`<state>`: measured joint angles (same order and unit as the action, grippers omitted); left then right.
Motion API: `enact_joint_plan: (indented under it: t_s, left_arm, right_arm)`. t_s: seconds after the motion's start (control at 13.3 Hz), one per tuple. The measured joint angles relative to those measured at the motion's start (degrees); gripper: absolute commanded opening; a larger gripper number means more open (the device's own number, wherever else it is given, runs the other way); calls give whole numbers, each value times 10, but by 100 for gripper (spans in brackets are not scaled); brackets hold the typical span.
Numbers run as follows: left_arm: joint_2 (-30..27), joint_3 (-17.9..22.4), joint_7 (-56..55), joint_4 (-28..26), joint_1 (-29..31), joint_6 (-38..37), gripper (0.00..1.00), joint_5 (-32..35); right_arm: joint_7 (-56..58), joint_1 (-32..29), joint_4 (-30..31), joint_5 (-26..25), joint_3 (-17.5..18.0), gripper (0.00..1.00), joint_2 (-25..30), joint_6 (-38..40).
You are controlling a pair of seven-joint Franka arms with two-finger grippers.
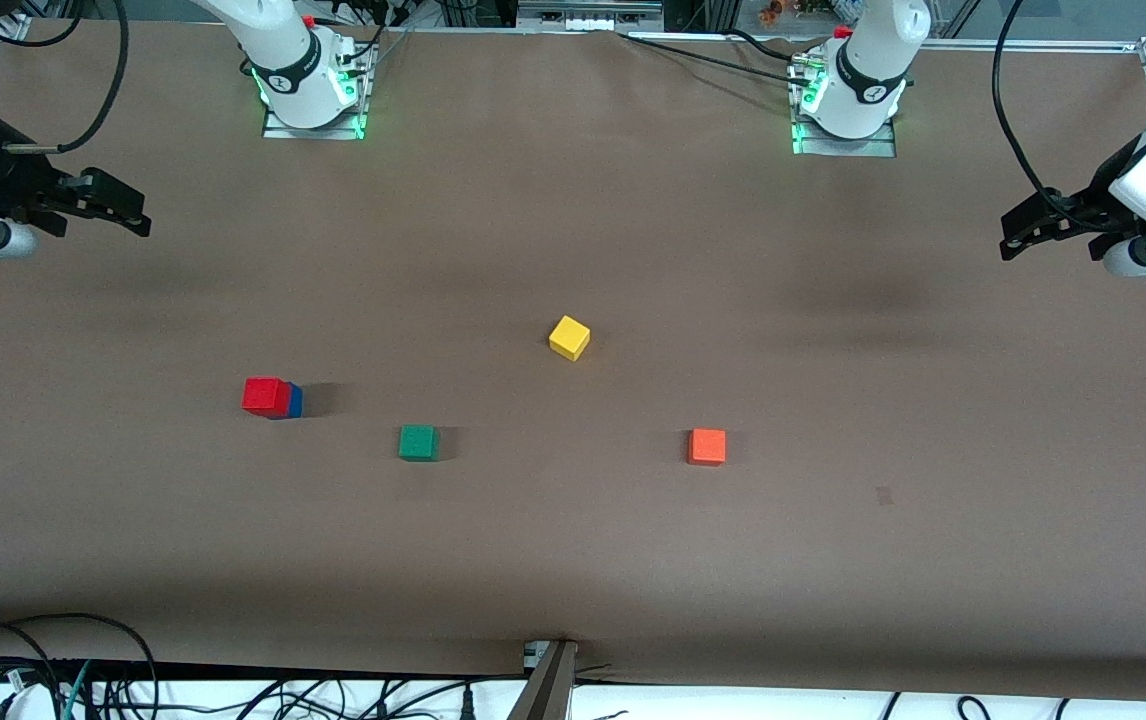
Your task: Pass red block to right arm, stack on blue
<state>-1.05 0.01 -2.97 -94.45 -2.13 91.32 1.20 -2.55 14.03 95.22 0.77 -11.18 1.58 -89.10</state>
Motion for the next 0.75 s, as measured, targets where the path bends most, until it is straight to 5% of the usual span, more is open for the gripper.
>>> enact_joint_plan:
  t_s: [0.75]
  left_arm:
    - [0,0,0,0,-1,0,100,0]
  right_arm:
    - [0,-23,22,-2,15,100,-2,-25]
